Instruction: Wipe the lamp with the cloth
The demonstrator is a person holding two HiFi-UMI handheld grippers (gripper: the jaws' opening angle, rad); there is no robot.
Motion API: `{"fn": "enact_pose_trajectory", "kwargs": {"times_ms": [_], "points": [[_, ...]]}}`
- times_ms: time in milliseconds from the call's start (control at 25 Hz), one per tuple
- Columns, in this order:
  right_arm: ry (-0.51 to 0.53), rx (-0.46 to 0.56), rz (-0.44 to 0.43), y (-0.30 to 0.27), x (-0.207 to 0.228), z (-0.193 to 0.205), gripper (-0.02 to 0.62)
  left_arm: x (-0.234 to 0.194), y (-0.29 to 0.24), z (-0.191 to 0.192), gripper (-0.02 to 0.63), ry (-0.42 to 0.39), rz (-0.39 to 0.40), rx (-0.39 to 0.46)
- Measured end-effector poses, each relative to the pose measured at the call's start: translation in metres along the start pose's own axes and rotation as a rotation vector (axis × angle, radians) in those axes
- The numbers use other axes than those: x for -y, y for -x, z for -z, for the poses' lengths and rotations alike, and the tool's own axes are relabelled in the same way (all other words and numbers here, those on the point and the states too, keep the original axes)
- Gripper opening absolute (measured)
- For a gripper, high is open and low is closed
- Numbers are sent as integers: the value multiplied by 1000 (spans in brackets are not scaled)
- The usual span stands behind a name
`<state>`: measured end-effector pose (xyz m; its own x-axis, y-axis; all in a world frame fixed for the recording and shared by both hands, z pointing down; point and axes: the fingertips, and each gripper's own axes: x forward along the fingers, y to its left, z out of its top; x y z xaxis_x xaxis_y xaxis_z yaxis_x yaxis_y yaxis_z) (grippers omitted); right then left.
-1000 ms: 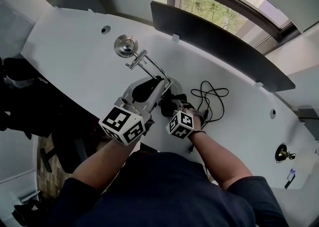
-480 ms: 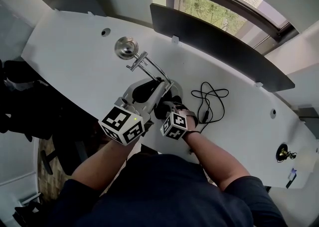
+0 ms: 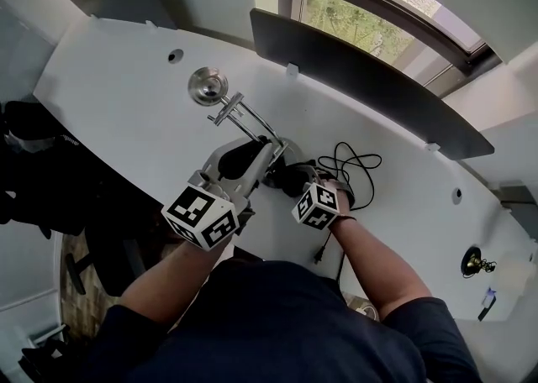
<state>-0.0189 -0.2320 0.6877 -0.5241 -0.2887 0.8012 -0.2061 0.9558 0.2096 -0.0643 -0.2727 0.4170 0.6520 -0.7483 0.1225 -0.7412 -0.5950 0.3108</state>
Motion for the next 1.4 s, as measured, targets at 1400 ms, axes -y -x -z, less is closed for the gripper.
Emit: {"fn": "enact_pose_trajectory", "kwargs": {"times_ms": [1400], "points": [[5,35,222,34,101,-28,135,10,24,3,49,-74,-103,-53]]}}
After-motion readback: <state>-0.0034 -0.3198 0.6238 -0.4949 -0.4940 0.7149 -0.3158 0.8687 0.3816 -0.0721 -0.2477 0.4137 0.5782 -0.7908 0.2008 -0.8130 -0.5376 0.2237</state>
